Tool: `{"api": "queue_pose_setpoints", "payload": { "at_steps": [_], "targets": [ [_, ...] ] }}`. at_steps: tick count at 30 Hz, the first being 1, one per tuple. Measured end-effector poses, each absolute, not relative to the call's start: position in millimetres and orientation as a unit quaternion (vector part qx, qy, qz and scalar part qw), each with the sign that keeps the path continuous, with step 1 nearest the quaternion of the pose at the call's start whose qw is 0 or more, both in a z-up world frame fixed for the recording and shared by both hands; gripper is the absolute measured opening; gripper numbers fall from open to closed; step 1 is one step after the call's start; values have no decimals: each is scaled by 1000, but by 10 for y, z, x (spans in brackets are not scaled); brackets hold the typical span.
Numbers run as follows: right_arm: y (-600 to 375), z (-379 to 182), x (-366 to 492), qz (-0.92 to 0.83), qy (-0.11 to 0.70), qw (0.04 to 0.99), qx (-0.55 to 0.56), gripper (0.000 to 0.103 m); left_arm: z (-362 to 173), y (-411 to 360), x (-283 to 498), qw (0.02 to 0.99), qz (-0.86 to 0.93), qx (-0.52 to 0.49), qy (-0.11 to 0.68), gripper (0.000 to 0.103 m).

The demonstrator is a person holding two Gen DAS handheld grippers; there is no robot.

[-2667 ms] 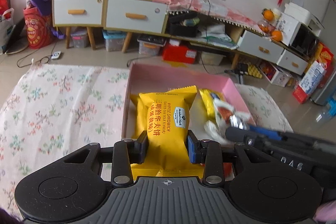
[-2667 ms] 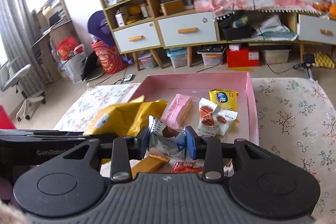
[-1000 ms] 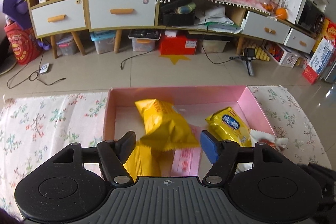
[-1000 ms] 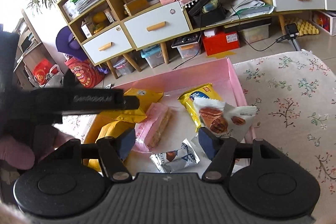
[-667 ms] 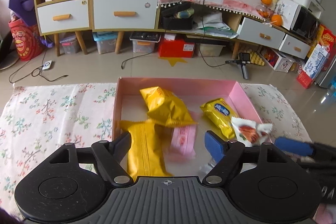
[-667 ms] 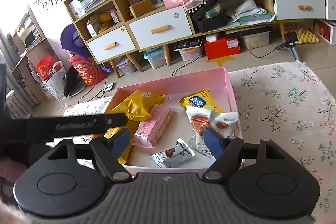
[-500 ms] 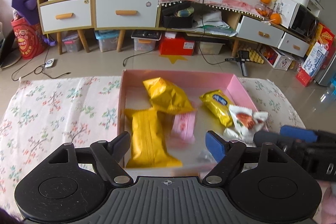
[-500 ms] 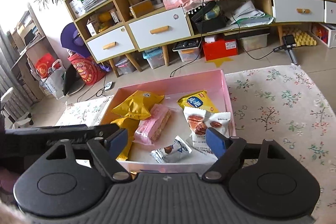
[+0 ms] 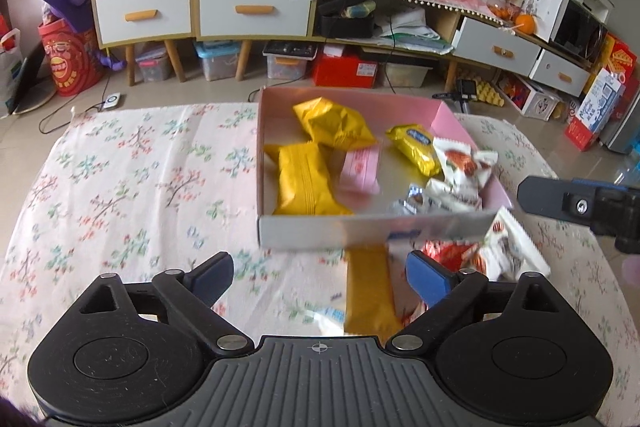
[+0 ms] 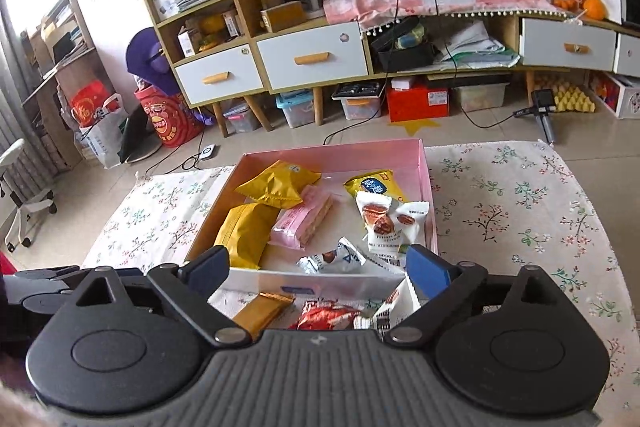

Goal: Organize snacks
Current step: 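Move both open tools back over the snack pile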

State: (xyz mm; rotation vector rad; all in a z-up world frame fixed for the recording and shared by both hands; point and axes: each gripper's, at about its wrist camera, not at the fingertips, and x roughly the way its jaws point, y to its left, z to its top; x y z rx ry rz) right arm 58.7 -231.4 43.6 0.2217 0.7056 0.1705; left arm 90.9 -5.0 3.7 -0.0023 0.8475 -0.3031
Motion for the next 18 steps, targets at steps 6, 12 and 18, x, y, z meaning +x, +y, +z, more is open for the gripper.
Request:
{"api": "queue_pose_setpoints", "payload": {
  "at_steps": [6,12,18],
  "targets": [
    [-2268,414,471,89,347,929,89,100,-53,-3,717,897,-146,6,417,96],
    [-2284,314,355,98,363,923,86,102,-115,42,572,897,-153,4,416,97],
    [-2230,111,263,109,404,907,48,102,-304,20,492,888,-158,55,427,97]
  ]
}}
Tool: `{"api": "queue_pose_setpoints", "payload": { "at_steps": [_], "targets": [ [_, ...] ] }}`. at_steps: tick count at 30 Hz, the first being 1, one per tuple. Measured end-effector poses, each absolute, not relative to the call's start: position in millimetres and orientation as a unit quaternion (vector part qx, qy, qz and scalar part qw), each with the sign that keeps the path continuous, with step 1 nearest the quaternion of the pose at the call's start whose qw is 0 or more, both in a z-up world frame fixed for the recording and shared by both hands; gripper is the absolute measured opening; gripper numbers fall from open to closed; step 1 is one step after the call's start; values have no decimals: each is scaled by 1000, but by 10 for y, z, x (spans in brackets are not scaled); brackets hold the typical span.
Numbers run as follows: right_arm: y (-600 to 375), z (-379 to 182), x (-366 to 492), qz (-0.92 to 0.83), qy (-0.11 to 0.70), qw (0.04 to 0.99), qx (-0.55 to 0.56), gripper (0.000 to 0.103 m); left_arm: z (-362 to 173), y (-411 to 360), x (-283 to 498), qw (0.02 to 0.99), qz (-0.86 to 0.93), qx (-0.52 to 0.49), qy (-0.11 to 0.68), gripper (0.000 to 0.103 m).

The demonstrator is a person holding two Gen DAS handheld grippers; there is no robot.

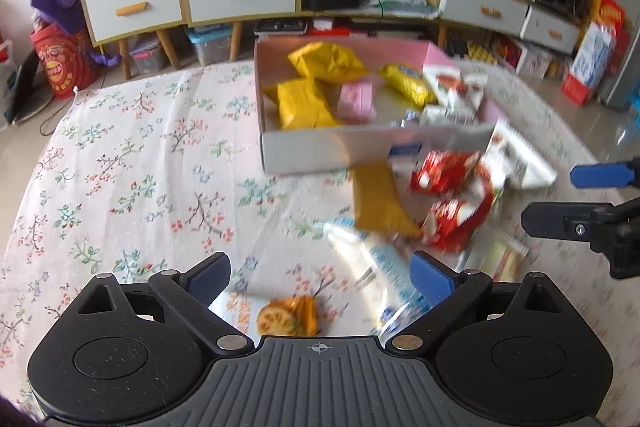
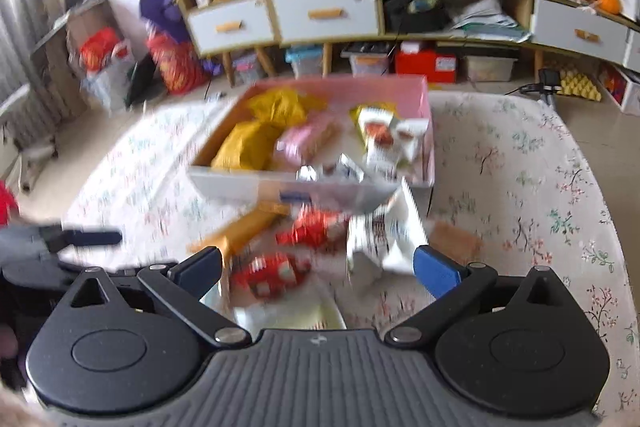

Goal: Organize snacks
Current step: 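Move both open tools back over the snack pile, then grasp the lotus-biscuit packet with the left tool while the right tool grasps a white cake packet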

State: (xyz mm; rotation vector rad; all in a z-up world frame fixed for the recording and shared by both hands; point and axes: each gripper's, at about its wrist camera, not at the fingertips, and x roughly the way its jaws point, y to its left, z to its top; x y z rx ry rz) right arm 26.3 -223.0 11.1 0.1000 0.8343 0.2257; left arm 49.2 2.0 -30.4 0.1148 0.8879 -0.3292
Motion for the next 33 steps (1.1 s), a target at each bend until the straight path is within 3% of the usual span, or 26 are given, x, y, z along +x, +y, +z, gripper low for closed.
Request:
{"api": "queue_pose_setpoints", "payload": {
  "at_steps": [12,23,33],
  "targets": [
    [-2036,-121,112,158,426,890,-22,102,-605,323,383,872,-188,85,444,97],
    [-1881,-300,19,211,421,877,-93,102,-747,425,202,888,-206,91,401,97],
    [-1943,-392,100,197,427,878,-90,102,-746,496,280,892,-187,81,403,95]
  ]
}}
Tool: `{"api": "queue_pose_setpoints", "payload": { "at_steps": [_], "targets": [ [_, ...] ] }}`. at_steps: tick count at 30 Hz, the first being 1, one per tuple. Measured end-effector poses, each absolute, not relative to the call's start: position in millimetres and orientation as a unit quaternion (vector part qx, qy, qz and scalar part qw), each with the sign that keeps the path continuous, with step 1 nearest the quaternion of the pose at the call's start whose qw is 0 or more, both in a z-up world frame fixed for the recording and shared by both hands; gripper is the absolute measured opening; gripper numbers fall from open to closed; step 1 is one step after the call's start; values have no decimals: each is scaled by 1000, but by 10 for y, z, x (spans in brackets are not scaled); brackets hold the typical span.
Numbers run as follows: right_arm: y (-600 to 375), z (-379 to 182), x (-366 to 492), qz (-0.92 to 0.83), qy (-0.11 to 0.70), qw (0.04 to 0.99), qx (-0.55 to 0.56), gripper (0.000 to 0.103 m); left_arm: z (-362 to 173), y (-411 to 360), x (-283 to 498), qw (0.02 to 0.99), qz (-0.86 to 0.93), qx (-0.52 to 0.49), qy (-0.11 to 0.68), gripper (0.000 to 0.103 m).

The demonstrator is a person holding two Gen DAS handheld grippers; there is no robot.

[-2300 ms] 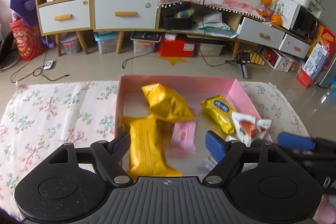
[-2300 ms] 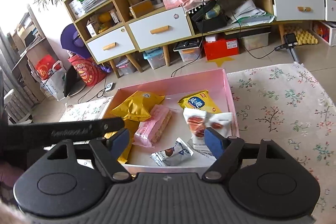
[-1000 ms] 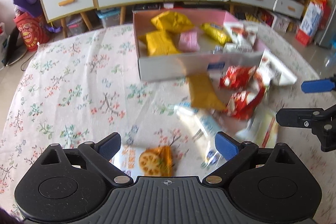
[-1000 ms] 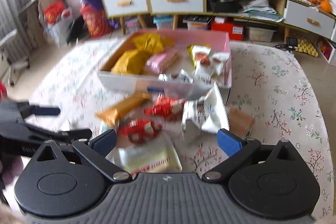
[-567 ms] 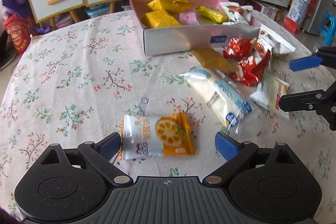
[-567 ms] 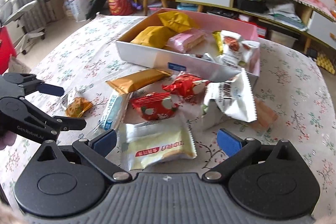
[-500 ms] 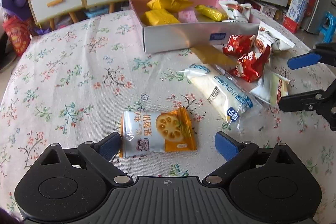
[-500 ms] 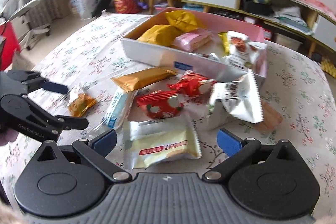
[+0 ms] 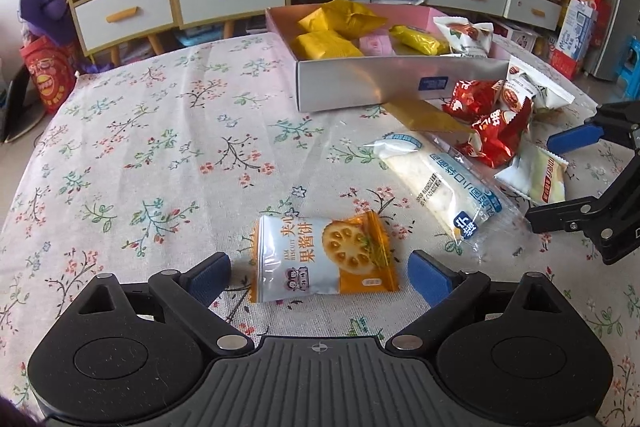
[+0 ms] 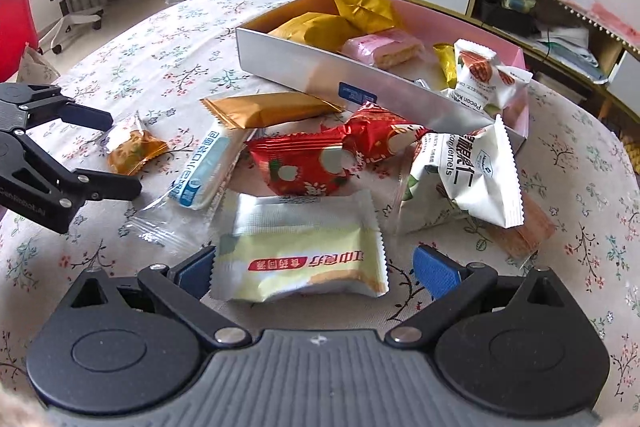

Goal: Organize snacks
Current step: 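Grasp the lotus-biscuit packet with the left tool while the right tool grasps a white cake packet, then carry both packets into the pink box and open both tools to release them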

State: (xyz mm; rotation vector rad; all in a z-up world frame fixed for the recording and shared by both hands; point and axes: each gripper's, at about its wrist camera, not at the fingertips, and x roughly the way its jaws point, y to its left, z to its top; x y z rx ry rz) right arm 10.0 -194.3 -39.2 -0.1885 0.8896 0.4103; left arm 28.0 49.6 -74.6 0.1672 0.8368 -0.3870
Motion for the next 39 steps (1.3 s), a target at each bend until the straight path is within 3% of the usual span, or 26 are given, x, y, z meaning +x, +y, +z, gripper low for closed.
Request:
{"api": "queue_pose_setpoints", "payload": {
  "at_steps": [7,14,17,18,20,39],
  "targets": [
    [-1929,-397,152,202,427,878,-80,99,-705,455,300,892,-181,81,406,77],
    [-1914,-370,175,205,426,878,-71,83,-667,406,287,891,-182,83,409,60],
    [-1913,-339,181,204,424,880,-74,76,-660,390,271,891,-180,86,408,58],
    [-1912,-323,177,205,422,880,-73,68,-656,386,265,891,-181,86,408,57],
    [-1908,-306,189,204,424,879,-71,66,-649,376,255,891,-182,90,406,56],
    [-2020,-36,132,220,418,880,-44,64,-414,384,283,893,-192,59,403,56]
  ]
}}
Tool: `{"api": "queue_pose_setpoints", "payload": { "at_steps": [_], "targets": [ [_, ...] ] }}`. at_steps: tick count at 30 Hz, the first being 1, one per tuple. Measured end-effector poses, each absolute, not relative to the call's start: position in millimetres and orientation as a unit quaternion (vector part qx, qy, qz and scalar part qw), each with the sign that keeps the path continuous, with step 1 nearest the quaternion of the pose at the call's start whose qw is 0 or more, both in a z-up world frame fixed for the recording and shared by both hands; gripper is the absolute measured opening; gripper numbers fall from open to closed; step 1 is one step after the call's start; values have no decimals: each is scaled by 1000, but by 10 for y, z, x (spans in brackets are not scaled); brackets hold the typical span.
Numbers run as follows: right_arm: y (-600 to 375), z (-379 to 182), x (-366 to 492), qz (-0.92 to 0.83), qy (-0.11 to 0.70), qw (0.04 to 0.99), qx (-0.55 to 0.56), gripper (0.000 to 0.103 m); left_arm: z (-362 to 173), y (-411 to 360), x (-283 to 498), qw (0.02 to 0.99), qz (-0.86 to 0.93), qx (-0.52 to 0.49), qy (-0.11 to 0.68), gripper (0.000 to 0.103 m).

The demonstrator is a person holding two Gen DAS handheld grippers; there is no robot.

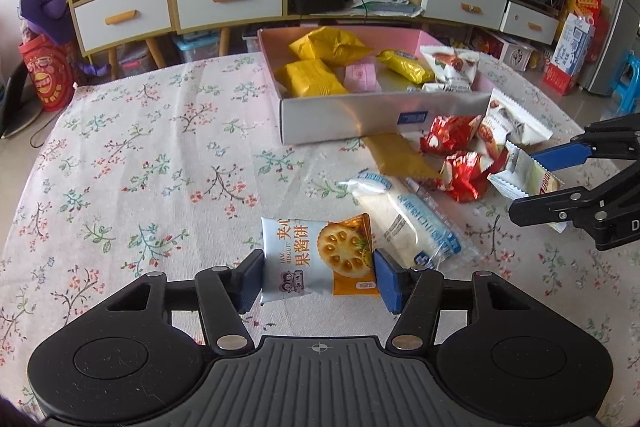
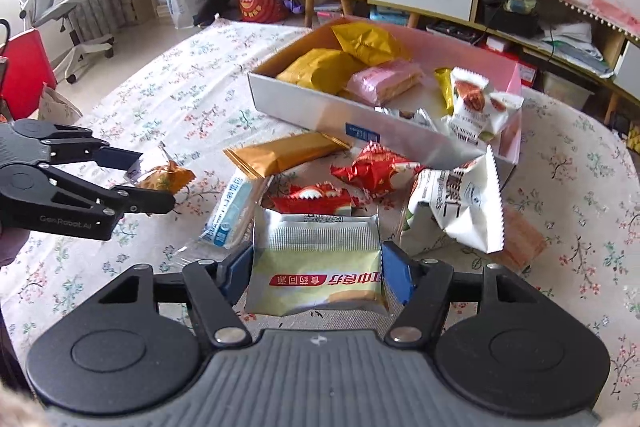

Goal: Organize snacks
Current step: 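Carry both packets into the pink box and open both tools to release them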

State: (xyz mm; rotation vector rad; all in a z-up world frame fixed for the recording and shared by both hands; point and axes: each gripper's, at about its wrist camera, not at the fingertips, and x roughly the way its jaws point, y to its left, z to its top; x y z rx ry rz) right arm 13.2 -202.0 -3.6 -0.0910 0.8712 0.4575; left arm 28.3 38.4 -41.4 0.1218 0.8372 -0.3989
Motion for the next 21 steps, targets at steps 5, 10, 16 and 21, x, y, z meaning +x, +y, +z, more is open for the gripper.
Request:
{"api": "queue_pose_setpoints", "payload": {
  "at_steps": [5,10,16,21],
  "targets": [
    [-2055,86,114,221,400,889,-32,64,-302,355,293,896,-196,49,396,56],
    [-2109,148,170,210,391,896,-12,64,-217,306,322,899,-196,39,389,56],
    [-2161,164,258,195,384,902,2,64,-154,192,374,901,-201,39,382,56],
    [-2226,167,334,179,379,907,23,64,-110,90,440,903,-206,37,375,56]
  ]
}}
